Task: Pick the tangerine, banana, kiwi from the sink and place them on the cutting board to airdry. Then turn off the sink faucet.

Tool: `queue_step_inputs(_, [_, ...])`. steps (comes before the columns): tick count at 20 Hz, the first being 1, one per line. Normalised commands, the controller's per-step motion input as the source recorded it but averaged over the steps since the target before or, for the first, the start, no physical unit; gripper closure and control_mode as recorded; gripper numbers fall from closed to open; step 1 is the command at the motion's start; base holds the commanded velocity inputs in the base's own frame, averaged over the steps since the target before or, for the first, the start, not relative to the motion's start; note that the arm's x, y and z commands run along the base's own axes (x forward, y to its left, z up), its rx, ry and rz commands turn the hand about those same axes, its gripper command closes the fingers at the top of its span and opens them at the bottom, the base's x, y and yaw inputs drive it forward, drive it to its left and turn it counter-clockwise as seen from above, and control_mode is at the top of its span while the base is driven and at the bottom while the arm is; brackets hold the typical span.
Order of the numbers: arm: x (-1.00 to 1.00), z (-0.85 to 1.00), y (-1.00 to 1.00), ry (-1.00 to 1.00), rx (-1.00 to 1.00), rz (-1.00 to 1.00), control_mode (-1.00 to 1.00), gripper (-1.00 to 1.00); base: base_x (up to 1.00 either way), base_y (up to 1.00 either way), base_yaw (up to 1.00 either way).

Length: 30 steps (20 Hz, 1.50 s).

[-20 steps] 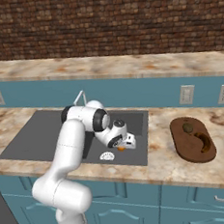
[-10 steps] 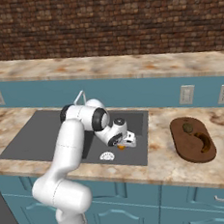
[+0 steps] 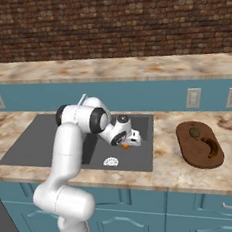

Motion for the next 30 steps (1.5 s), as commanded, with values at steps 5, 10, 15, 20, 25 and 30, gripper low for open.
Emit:
queue_step_inputs(5, [-0.29, 0.55, 0.0, -0.03, 0.0, 0.0, -1.0, 1.0, 0.0, 0.0, 0.0])
queue_step_inputs(10, [-0.48, 0.48, -0.01, -0.14, -0.01, 0.0, -1.0, 1.0, 0.0, 0.0, 0.0])
queue_step_inputs(15, [-0.59, 0.42, -0.03, -0.15, 0.0, 0.0, -1.0, 1.0, 0.0, 0.0, 0.0])
queue_step_inputs(20, [-0.6, 0.42, 0.0, -0.13, 0.0, 0.0, -1.0, 1.0, 0.0, 0.0, 0.0])
queue_step_inputs(25, [-0.54, 0.48, 0.0, -0.01, 0.0, -0.01, -1.0, 1.0, 0.0, 0.0, 0.0])
queue_step_inputs(30, [-0.27, 0.69, 0.0, 0.02, -0.04, -0.02, -1.0, 1.0, 0.0, 0.0, 0.0])
